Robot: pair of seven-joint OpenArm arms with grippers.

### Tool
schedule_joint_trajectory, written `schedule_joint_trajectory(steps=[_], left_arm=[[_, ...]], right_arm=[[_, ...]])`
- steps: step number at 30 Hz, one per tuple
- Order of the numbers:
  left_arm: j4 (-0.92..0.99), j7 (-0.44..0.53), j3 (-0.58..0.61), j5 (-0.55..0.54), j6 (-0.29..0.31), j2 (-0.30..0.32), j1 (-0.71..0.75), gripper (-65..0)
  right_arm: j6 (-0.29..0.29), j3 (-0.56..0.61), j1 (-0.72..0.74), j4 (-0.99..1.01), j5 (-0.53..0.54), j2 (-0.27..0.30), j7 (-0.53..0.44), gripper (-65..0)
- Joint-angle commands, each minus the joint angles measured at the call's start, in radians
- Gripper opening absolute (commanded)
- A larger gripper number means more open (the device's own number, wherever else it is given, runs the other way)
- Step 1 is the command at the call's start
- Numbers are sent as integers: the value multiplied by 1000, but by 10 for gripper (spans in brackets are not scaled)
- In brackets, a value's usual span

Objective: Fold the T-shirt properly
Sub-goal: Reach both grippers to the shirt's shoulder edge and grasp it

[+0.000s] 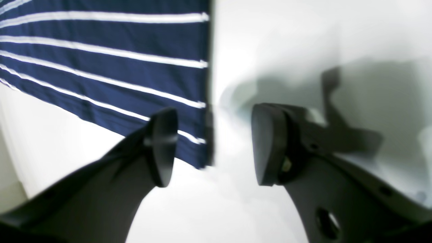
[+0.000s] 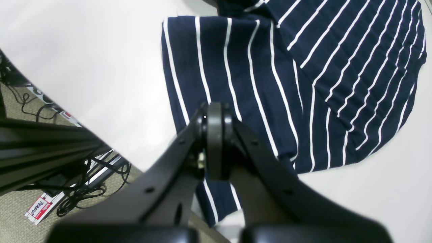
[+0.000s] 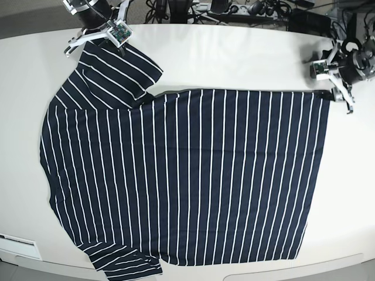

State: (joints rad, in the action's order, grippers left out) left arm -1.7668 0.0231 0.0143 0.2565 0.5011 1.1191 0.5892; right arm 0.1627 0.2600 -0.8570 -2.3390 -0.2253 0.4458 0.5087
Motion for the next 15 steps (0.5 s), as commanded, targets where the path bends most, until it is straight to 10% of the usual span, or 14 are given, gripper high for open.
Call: schedule_joint_trajectory(steps=[1,15], left_arm=[[9,-5,15,22,3,18,-5,-279],[160,0,273,129,-72,17,-219,-280]], right_arm=[[-2,-1,-7,-17,1,6,-18,-650],[-32,-1,23,-17,1,6,-7,-650]])
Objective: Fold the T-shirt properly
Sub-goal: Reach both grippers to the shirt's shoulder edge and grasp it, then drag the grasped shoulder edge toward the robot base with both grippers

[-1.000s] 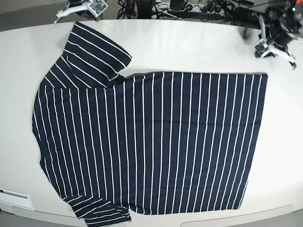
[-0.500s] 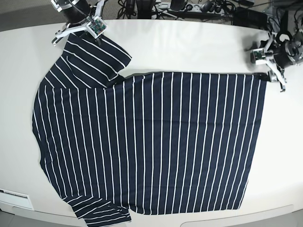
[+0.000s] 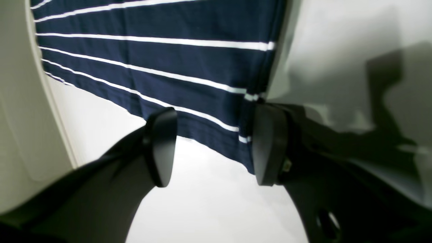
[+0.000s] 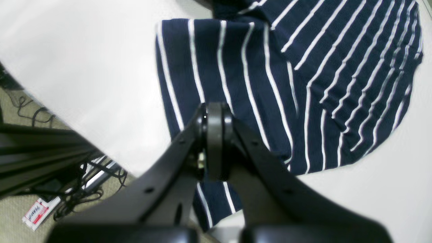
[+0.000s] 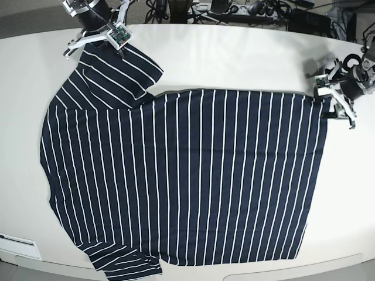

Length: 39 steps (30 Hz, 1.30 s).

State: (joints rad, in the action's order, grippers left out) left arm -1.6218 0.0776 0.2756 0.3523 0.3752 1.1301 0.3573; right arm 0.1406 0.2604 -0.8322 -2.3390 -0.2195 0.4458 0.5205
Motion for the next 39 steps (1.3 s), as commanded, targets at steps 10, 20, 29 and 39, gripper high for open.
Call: schedule_joint_trajectory(steps=[10,20,29,39], left_arm=[[14,-166,221,-14,-84,0,-148,-650],[13,-187,221,-24,-84,0,-156,-650],[13,-187,221,-24,-84,0,-156,-650],[4,-190,221,-24,-85,0,-155,-650]], right_arm=[[-18,-20,100,158,1,6,-12,-283],[33,-20,183,264,14,6,46,-284],[51,-20,181,252,91,6,53,-650],[-130,-22,161,97,-57,24,53,-650]])
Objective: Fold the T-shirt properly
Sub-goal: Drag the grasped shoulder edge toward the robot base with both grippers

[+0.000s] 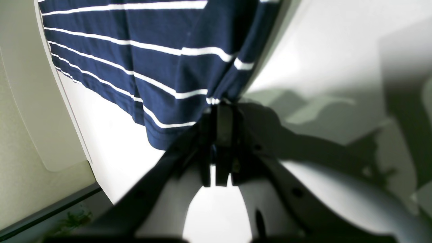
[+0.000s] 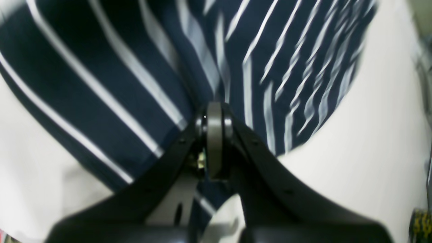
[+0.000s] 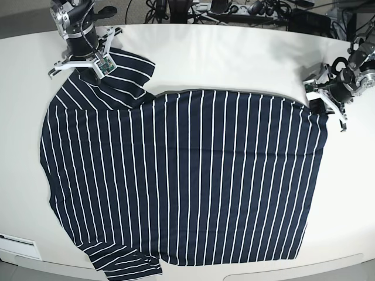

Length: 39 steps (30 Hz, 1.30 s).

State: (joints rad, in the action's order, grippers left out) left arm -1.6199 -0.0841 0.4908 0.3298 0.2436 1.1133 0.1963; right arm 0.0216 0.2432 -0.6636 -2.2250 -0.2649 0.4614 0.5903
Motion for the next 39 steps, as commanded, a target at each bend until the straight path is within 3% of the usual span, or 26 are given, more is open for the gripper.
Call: schedule_joint_trajectory(steps=[1,4,7,11,13,16,27,29,31,32,35,39], left_arm=[[-2,-35,6,-1,46,17,6,-650],[-16,-52,5,-1,46,18,5,-650],[-16,-51,5,-1,47,17,5,-650],[-16,-51,5,-1,47,17,6,-650],[-16,-51,5,-1,47,17,5,-650],[-16,-51,5,-1,47,17,6,-650],[-16,-51,5,-1,47,17,6,-650],[-16,-51,5,-1,47,17,6,-650],[-16,-51,5,-1,47,17,5,-650],[-16,-51,5,-1,46,17,5,-650],[-20,-52,5,8,45,17,5,-650],[-72,-85,5,41,-36,21,6,-650]], right_arm=[[-18,-10,-20,-43,-29,7,-17,-650],[-9,-16,-57,-99,-25,7,0,-650],[53,-16,-89,-104,44,7,26,-648],[178,-16,-138,-102,196,7,40,-327],[185,-15,-146,-102,198,6,39,-287],[154,-15,-137,-78,182,6,26,-287],[154,-15,-34,185,183,7,13,-290],[155,-15,-17,200,179,7,14,-363],[153,-15,-6,196,160,7,17,-585],[146,-15,-6,195,146,7,17,-650],[100,-15,-7,172,76,7,17,-650],[24,-15,-8,88,8,35,45,-650]])
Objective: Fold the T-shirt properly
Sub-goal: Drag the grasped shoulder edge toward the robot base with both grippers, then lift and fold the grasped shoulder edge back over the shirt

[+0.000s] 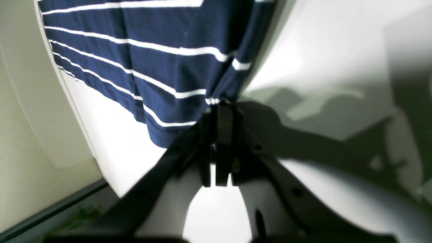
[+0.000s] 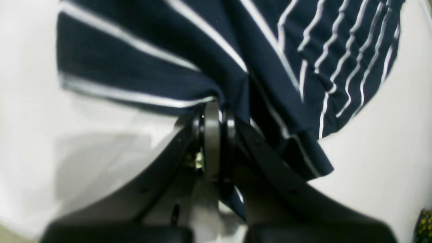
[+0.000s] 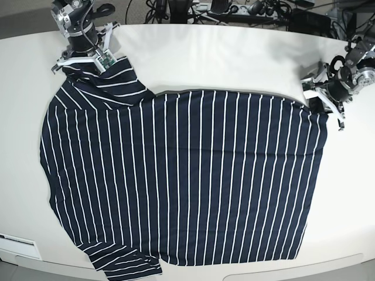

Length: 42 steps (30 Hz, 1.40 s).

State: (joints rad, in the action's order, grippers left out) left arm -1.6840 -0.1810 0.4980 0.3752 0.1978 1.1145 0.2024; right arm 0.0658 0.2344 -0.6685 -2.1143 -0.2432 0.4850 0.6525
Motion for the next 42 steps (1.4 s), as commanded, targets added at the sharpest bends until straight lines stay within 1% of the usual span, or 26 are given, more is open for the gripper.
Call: schedule_joint_trajectory(steps=[1,3,5,8,10,13,16,20,25,30,32,33,35,37,40,42], left_arm=[[-31,-20,-2,-1,-11,23,3,-650],[-79,-85,-2,-2,-29,31,13,-650],[-127,-131,-2,3,-63,44,30,-650],[-194,-168,-2,50,-106,74,59,-650],[-225,-188,-2,69,-114,102,71,-650],[-251,-233,-2,69,-114,148,90,-650],[-269,-286,-2,73,-127,187,138,-650],[-299,-333,-2,111,-140,219,224,-650],[-379,-391,-2,114,-143,224,337,-650],[-489,-526,-2,120,-143,224,455,-650],[-521,-562,-2,167,-146,222,502,-650],[-532,-572,-2,200,-158,219,528,-650],[-543,-583,-2,255,-186,208,578,-650],[-544,-592,-2,301,-192,197,622,-650],[-543,-618,-2,351,-192,185,666,-650],[-543,-626,-3,364,-202,181,670,-650]], right_arm=[[-39,-6,-6,-50,-31,23,1,-650],[-76,-6,-25,-106,-82,51,38,-650],[-112,-6,-63,-158,-133,80,50,-650],[-156,-6,-131,-224,-193,112,50,-650],[-164,-6,-175,-242,-217,122,60,-650],[-171,-6,-247,-242,-238,145,81,-650],[-206,-6,-319,-242,-238,170,88,-650],[-254,-6,-396,-242,-290,183,112,-650],[-261,-6,-470,-242,-309,183,112,-650],[-261,-6,-533,-242,-312,183,121,-650],[-270,-6,-558,-242,-312,183,120,-650],[-275,-6,-571,-242,-312,183,120,-650],[-285,-6,-595,-242,-312,183,121,-650],[-298,-6,-618,-242,-312,183,129,-650],[-317,-6,-640,-242,-312,183,136,-650],[-327,-6,-640,-242,-314,183,138,-650]])
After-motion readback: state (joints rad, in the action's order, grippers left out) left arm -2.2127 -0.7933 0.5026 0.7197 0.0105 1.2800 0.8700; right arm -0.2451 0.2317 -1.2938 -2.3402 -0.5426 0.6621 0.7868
